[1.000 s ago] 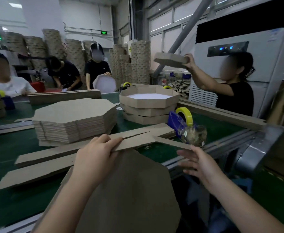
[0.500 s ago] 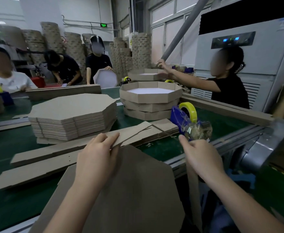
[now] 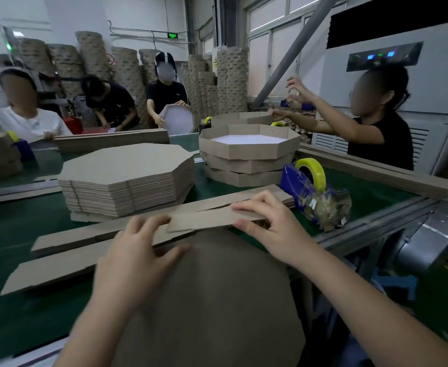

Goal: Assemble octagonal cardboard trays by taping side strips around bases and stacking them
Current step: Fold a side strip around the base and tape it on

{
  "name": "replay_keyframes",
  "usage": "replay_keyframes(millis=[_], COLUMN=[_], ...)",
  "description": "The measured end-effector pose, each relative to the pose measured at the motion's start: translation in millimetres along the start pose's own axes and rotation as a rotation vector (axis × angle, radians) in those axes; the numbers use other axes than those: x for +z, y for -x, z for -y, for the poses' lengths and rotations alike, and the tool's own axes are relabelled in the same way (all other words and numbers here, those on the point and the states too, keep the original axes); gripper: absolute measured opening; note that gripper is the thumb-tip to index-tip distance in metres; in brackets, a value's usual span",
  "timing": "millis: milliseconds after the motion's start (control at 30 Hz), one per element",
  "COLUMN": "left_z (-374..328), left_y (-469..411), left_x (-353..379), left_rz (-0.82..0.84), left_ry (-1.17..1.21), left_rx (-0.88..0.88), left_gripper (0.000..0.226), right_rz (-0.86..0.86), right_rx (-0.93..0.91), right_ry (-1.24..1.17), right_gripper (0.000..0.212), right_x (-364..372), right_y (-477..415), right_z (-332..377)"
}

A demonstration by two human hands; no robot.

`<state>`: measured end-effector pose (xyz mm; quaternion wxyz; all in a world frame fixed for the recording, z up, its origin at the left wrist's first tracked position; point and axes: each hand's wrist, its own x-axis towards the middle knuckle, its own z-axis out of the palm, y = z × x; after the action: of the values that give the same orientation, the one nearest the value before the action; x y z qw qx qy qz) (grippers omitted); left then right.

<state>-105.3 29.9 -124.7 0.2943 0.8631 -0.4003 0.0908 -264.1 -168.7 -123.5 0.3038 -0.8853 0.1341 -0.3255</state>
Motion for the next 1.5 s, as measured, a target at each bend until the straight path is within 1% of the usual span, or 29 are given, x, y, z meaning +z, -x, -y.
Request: replay_keyframes(millis=[33, 67, 100, 133, 167, 233, 333, 433, 533, 767, 1000, 1233, 1400, 1500], left_z=[10.4, 17.5, 20.5, 20.1, 17.9, 9.7, -0.7, -8.9, -14.0, -12.4, -11.8, -8.4, -7.3, -8.0], left_y=[1.9, 5.0, 8.5, 12.7, 16.4, 20.6, 20.9, 22.4, 25.0, 27.9, 28.0, 28.6, 29.2, 28.8], left_x=[-3.2, -5.5, -6.2, -5.7, -4.8, -6.5, -15.4, -19.1, -15.0, -12.0, -12.5, -12.3, -14.0, -14.6], left_rz=[0.062, 0.104, 0.114, 0.089, 0.045, -0.036, -0.081, -0.073, -0.072, -0.070, -0.068, -0.058, -0.075, -0.059], left_ry=[0.030, 0.115, 0.245, 0.365, 0.436, 0.497, 0.553, 0.559, 0.559, 0.554, 0.549, 0.548, 0.517, 0.521], left_rx=[-0.095, -0.168, -0.212, -0.223, -0.206, -0.151, -0.100, -0.046, -0.034, -0.021, 0.011, 0.024, -0.016, -0.023], left_gripper=[0.068, 0.071, 0.071, 0.069, 0.068, 0.069, 0.079, 0.088, 0.096, 0.100, 0.098, 0.096, 0.096, 0.092], right_rz=[-0.020, -0.037, -0.048, -0.051, -0.051, -0.037, 0.020, 0.066, 0.076, 0.089, 0.134, 0.160, 0.162, 0.182], right_rx=[0.022, 0.042, 0.054, 0.055, 0.045, 0.011, -0.058, -0.116, -0.121, -0.083, -0.068, -0.076, -0.078, -0.070], right_ry=[-0.010, -0.030, -0.055, -0.083, -0.108, -0.152, -0.191, -0.169, -0.159, -0.185, -0.171, -0.164, -0.166, -0.163], right_gripper=[0.059, 0.056, 0.052, 0.047, 0.042, 0.037, 0.038, 0.041, 0.043, 0.041, 0.045, 0.044, 0.044, 0.044], right_x=[-1.3, -2.8, -4.4, -6.2, -8.2, -13.2, -20.9, -23.4, -21.8, -17.5, -11.9, -7.7, -9.4, -9.3], right_y=[0.5, 1.2, 1.8, 2.3, 2.7, 4.3, 8.6, 13.2, 16.9, 18.7, 16.0, 12.5, 13.2, 13.2], right_z=[-1.4, -2.3, -2.7, -2.4, -1.0, 4.0, 12.5, 19.7, 24.7, 27.2, 29.2, 30.8, 27.1, 25.9])
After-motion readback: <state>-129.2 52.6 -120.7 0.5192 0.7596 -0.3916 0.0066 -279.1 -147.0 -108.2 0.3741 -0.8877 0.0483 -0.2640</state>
